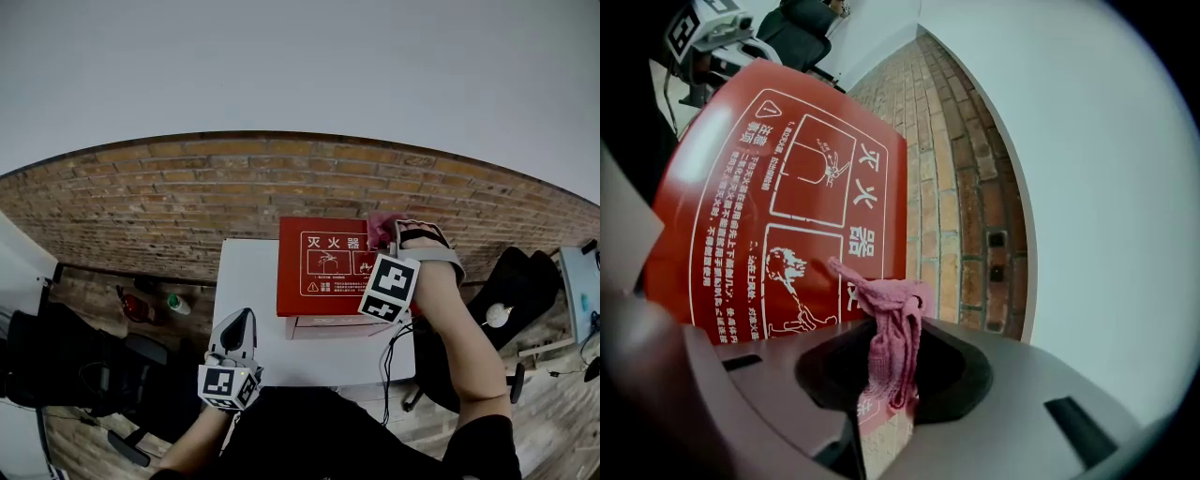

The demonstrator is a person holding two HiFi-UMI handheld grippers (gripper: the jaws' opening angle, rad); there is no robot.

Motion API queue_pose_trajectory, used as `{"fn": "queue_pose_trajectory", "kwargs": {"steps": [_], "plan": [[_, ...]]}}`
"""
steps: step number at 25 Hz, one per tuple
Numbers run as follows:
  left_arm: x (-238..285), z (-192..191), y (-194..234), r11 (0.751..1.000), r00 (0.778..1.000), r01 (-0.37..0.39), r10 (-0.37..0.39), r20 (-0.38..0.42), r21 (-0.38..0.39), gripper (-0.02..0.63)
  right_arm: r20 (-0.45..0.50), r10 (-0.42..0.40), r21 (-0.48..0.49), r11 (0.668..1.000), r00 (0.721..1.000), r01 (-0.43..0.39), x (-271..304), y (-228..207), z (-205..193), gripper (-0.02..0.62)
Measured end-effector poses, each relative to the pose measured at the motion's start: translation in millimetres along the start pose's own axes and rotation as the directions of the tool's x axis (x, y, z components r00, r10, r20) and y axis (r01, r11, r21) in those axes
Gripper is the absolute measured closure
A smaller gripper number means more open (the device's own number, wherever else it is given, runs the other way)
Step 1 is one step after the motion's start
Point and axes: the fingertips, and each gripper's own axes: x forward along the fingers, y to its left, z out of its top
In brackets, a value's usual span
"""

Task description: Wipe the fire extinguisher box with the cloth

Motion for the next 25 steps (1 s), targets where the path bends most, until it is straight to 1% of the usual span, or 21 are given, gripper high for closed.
{"fn": "queue_pose_trajectory", "kwargs": {"steps": [5,25], "plan": [[-1.3,-2.1,2.6,1.000,1.000,0.012,-0.012,-0.004,-0.004,0.588,0.001,0.005,-0.005,1.000,1.000,-0.005,-1.5,-0.9,12.2,0.495],[-14.7,-1.5,33.3,1.000,1.000,0.015,-0.015,-0.010,-0.016,0.588,0.002,0.005,-0.026,1.000,1.000,-0.005,-7.2,-4.3,61.2,0.495]]}}
